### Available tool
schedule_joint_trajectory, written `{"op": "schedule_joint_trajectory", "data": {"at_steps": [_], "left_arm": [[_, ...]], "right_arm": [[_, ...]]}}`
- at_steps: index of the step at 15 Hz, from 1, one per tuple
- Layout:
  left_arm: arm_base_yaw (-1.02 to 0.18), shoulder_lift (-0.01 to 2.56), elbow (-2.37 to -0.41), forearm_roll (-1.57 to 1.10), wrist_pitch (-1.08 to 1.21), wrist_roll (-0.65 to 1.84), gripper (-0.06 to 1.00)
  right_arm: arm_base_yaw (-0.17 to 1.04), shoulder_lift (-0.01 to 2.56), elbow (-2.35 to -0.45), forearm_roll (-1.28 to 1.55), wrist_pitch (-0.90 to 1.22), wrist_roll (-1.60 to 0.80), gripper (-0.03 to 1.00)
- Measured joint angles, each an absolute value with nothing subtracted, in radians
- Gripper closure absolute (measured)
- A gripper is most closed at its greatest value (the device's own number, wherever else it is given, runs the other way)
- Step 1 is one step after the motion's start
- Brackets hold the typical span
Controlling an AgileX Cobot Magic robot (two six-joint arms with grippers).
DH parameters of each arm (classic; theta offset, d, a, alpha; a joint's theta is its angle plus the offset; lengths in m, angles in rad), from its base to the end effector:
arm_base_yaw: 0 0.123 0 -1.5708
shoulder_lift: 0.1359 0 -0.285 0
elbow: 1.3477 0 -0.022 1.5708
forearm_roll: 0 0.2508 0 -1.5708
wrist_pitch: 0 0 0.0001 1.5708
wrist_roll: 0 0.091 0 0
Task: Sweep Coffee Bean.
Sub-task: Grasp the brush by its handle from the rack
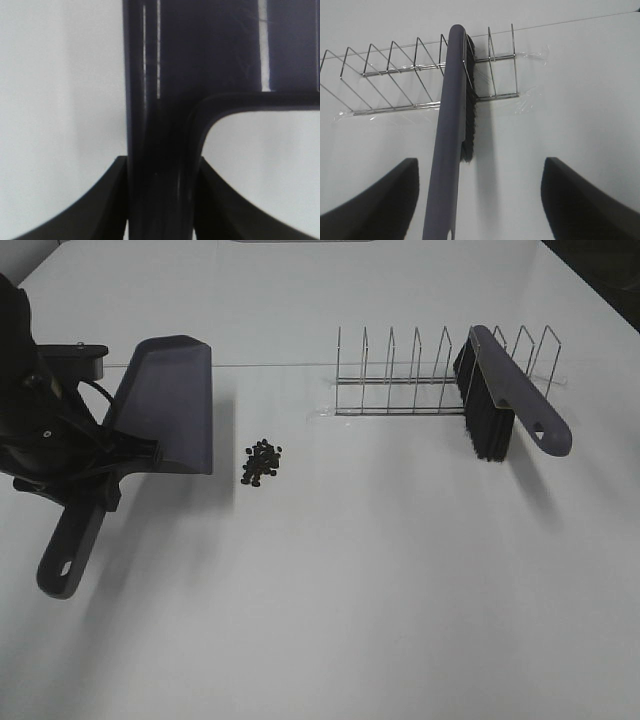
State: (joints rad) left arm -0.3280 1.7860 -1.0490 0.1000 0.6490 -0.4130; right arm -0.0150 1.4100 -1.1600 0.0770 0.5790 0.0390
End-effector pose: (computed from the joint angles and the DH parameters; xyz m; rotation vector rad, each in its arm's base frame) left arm 0.3194 -0.1029 0.1689 -0.0194 2.8622 -0.0465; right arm 0.3110 -0.0008 0.3276 0.1155 2.3094 0.0937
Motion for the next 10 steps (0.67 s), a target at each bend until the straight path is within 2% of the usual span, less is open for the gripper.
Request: {"op": "schedule_joint_trajectory", "data": {"at_steps": [2, 3, 6, 10], "left_arm": [[-0.328, 1.786, -1.049, 0.1, 0.649, -0.413, 0.59], [-0.328, 1.786, -1.049, 0.1, 0.648, -0.413, 0.59], [-0.328, 1.786, -1.049, 0.1, 0.648, -0.413, 0.59], [-0.328, 1.786, -1.049, 0.1, 0.648, -0.413, 0.59]], "right_arm": [[-0.015, 1.521, -1.277, 0.082, 0.633, 0.032, 0.29], [-0.015, 1.68, -1.454, 0.097, 0.747, 0.028, 0.29], [-0.015, 1.876, -1.684, 0.111, 0.917, 0.02, 0.32], [0.015, 2.019, -1.872, 0.121, 0.965, -0.018, 0.33]]}}
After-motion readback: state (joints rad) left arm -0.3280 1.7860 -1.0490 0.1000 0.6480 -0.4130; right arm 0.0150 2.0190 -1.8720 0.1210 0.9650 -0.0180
